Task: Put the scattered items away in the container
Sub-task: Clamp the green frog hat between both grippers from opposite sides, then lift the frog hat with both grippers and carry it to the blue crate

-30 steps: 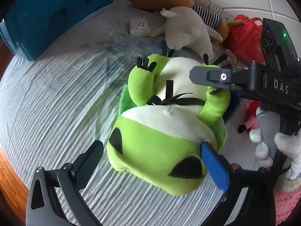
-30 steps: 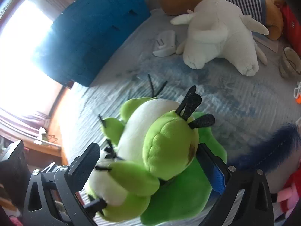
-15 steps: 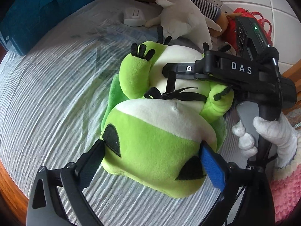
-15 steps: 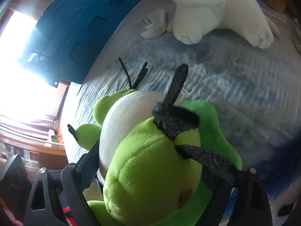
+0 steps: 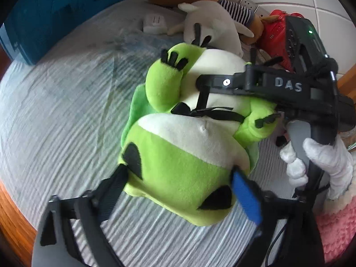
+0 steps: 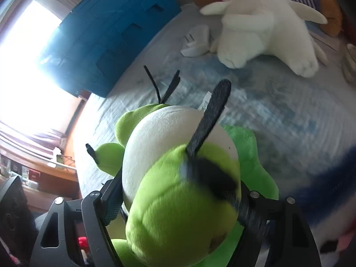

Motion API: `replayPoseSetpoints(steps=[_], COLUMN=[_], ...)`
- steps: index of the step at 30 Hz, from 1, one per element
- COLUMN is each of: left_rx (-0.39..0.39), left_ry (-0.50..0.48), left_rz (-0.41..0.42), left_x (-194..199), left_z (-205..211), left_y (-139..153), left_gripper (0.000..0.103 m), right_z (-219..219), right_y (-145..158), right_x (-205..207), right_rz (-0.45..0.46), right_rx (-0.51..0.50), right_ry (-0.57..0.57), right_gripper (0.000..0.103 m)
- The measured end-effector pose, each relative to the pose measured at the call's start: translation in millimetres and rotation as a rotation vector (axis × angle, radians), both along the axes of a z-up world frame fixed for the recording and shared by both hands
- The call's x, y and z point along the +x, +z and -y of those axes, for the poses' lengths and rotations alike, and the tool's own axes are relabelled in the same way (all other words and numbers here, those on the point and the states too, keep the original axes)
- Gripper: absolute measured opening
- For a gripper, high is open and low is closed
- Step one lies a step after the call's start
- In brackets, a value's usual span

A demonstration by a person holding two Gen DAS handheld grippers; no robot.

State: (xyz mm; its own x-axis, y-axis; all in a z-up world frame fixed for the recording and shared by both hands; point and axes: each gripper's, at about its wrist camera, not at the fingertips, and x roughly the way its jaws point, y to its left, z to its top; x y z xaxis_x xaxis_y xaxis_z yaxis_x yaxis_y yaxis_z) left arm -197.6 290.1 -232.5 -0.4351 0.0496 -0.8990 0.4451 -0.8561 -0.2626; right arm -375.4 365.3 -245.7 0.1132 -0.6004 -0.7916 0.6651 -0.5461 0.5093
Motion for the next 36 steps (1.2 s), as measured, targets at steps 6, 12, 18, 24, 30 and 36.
replayPoseSetpoints(steps=[6, 12, 18, 24, 30, 36], left_rx=[-0.028, -0.017, -0.004, -0.059, -0.189, -0.313], left_ry=[0.001, -0.012, 0.010, -0.003, -0.046, -0.019], left_rz=[-0.025, -0.023, -0.033, -0.054, -0.131, -0.196], left_x=[-11, -28, -42, -33, -8, 30], left_z=[-2, 2, 11, 3, -28, -56], left_y=[-10, -19, -23, 12, 68, 115], left_gripper=[0.103, 0.103, 0.103, 0.081, 0.081, 0.081], right_z=[-7, 4, 19, 7, -25, -55], right_y=[-11, -22, -38, -8, 56, 122], right_x=[-7, -19, -30, -22, 0, 39], right_rz=[0.041, 0.056, 0.072, -0.007, -0.083, -0.203], right_rx=[0.005, 0.030, 0.031, -0.027, -0.151, -0.264], right_ry=[-0.035, -0.017, 0.013, 0.005, 0.003, 0.044], right_gripper=[0.078, 0.085, 0.087, 0.077, 0.076, 0.076])
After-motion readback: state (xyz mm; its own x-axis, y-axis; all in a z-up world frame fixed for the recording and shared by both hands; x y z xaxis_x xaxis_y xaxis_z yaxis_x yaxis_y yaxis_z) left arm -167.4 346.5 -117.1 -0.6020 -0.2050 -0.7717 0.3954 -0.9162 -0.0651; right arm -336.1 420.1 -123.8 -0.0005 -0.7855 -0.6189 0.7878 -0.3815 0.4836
